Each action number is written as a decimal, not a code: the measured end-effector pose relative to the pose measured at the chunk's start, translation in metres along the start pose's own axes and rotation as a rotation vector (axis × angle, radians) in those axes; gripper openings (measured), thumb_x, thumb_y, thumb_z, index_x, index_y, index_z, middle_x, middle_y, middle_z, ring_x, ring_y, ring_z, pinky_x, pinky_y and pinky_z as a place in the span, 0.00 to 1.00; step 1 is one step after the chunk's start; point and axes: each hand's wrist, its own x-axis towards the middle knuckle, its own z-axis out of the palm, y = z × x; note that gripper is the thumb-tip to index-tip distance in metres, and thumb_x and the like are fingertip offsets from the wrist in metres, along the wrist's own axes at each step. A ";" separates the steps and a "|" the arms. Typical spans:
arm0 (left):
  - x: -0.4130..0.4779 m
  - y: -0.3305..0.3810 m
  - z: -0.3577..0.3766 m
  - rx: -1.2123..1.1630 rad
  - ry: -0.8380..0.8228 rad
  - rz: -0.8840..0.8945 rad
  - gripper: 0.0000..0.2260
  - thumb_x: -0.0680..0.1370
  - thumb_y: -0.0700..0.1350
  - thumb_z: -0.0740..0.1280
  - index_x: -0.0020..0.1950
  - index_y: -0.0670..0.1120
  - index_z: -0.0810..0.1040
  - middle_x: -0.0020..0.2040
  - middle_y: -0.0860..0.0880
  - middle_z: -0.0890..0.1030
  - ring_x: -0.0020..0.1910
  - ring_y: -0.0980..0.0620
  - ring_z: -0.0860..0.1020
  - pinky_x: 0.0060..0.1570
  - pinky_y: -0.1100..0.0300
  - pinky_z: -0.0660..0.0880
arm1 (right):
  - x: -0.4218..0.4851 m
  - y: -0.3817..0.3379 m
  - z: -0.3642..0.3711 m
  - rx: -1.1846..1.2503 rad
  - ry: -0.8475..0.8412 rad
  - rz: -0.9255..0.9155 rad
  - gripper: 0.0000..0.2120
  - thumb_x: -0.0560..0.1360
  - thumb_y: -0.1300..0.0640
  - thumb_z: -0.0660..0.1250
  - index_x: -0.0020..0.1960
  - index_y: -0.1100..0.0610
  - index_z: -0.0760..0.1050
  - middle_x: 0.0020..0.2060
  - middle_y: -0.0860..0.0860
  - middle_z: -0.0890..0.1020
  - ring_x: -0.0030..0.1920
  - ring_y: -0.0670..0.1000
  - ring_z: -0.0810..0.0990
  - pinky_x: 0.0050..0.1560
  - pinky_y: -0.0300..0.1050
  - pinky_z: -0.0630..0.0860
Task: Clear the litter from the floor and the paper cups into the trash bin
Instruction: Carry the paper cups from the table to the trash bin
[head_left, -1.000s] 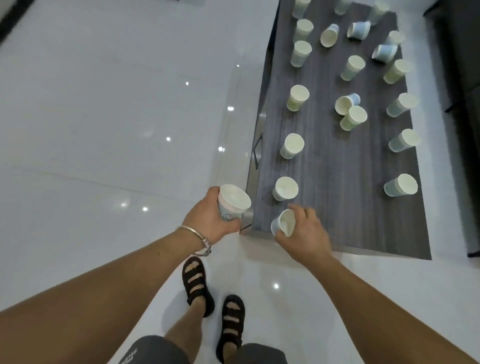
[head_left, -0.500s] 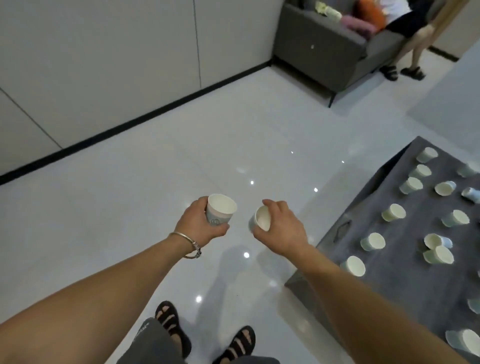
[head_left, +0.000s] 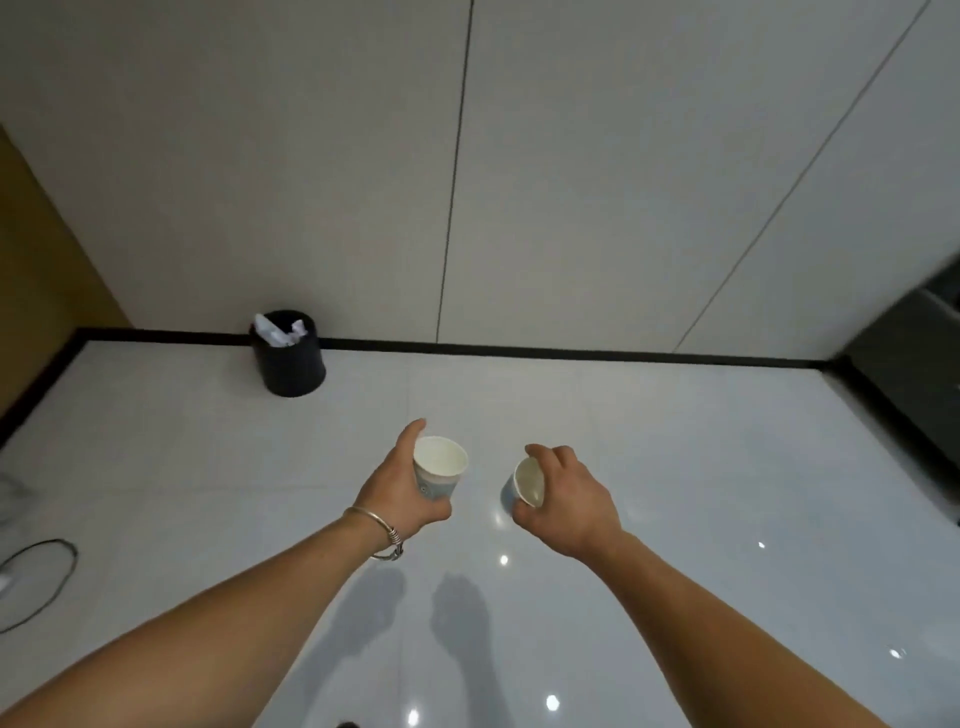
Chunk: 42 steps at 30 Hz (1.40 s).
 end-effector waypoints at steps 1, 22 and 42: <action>0.003 -0.012 -0.026 0.005 0.026 -0.019 0.47 0.62 0.45 0.77 0.73 0.59 0.53 0.59 0.52 0.70 0.56 0.50 0.71 0.56 0.57 0.72 | 0.015 -0.024 0.005 -0.001 -0.013 -0.034 0.36 0.71 0.38 0.66 0.74 0.46 0.59 0.67 0.47 0.68 0.62 0.52 0.74 0.55 0.47 0.76; 0.256 -0.162 -0.309 0.121 0.343 -0.312 0.40 0.65 0.48 0.75 0.73 0.48 0.59 0.66 0.46 0.68 0.61 0.47 0.72 0.55 0.61 0.70 | 0.409 -0.297 0.109 0.002 -0.246 -0.407 0.37 0.69 0.38 0.68 0.74 0.45 0.59 0.66 0.46 0.67 0.61 0.52 0.73 0.55 0.45 0.75; 0.584 -0.279 -0.480 0.038 0.310 -0.416 0.45 0.65 0.45 0.76 0.75 0.56 0.53 0.65 0.47 0.63 0.59 0.45 0.73 0.56 0.54 0.76 | 0.794 -0.462 0.149 -0.193 -0.356 -0.528 0.36 0.69 0.40 0.70 0.72 0.46 0.60 0.63 0.48 0.69 0.57 0.51 0.74 0.49 0.41 0.74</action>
